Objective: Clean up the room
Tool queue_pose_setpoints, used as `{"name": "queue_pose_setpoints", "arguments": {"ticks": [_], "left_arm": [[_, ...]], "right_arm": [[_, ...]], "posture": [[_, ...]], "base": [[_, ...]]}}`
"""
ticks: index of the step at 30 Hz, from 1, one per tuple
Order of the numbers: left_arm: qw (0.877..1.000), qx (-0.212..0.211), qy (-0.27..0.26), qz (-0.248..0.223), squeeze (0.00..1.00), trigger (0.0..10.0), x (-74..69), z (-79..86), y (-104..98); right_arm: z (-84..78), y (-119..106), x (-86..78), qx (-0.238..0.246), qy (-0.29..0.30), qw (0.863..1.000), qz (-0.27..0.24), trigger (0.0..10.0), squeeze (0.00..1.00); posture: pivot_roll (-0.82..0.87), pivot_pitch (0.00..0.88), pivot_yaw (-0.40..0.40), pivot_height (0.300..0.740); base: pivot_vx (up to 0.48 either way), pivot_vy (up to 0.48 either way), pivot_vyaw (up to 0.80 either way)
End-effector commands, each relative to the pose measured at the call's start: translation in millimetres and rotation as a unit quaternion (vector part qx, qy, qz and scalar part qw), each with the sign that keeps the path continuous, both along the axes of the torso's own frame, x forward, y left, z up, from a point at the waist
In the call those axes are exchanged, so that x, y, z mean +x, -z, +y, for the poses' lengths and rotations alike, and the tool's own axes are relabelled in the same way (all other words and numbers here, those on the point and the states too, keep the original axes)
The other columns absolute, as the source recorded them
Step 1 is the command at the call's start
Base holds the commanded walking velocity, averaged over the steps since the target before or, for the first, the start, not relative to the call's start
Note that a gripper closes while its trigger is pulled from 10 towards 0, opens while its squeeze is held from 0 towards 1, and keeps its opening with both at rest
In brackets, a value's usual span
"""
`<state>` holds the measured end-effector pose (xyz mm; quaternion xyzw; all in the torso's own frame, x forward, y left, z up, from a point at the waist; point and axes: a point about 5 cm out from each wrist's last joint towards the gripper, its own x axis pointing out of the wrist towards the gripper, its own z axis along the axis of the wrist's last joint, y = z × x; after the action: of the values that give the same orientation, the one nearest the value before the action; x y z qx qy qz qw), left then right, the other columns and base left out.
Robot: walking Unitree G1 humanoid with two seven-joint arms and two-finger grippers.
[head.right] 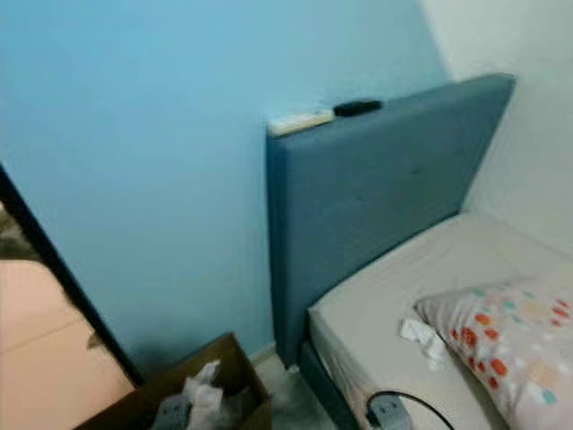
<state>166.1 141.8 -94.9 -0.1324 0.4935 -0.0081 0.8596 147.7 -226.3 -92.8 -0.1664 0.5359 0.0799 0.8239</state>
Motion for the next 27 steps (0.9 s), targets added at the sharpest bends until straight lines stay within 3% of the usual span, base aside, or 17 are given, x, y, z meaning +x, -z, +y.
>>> {"name": "queue_pose_setpoints", "arguments": {"ticks": [1,4,10,15,17,22,27], "left_arm": [[1.0,0.0,0.004,0.023,0.0,10.0,-13.0,-0.6,5],[1.0,0.0,0.005,0.024,0.0,10.0,-13.2,-0.2,6],[1.0,0.0,0.004,0.024,0.0,10.0,-13.0,0.1,5],[1.0,0.0,0.004,0.025,0.0,10.0,-12.8,0.1,5],[1.0,-0.001,0.003,0.025,0.0,10.0,-12.8,-0.2,5],[1.0,-0.001,0.003,0.025,0.0,10.0,-12.7,-0.5,5],[1.0,0.0,0.003,0.024,0.0,10.0,-12.7,-1.1,5]], "right_arm": [[2.7,3,-5.6,0.004,0.003,1.0,0.006,10.0,0.0],[19.8,7,-8.6,0.011,-0.002,1.0,0.007,10.0,0.0],[32.0,7,-2.4,0.017,-0.007,1.0,0.003,10.0,0.0],[33.8,5,3.2,0.008,-0.009,1.0,-0.003,10.0,0.0],[31.7,3,8.4,-0.02,-0.01,1.0,-0.013,10.0,0.0],[28.8,1,14.2,-0.042,-0.017,0.999,-0.026,10.0,0.0],[20.4,-8,29.8,-0.06,-0.02,0.996,-0.055,10.0,0.0]], "posture": [[-0.02,0.0,-0.048,0.74],[-0.02,0.0,-0.047,0.74],[-0.02,0.0,-0.046,0.74],[-0.02,0.0,-0.046,0.74],[-0.02,0.0,-0.047,0.74],[-0.02,0.0,-0.048,0.74],[-0.02,0.0,-0.05,0.74]], "base": [[0.0,0.0,0.79],[0.0,0.0,0.79],[0.0,0.0,0.79],[0.0,0.0,0.79],[0.0,0.0,0.0],[0.0,0.0,0.0],[0.0,0.0,0.0]]}}
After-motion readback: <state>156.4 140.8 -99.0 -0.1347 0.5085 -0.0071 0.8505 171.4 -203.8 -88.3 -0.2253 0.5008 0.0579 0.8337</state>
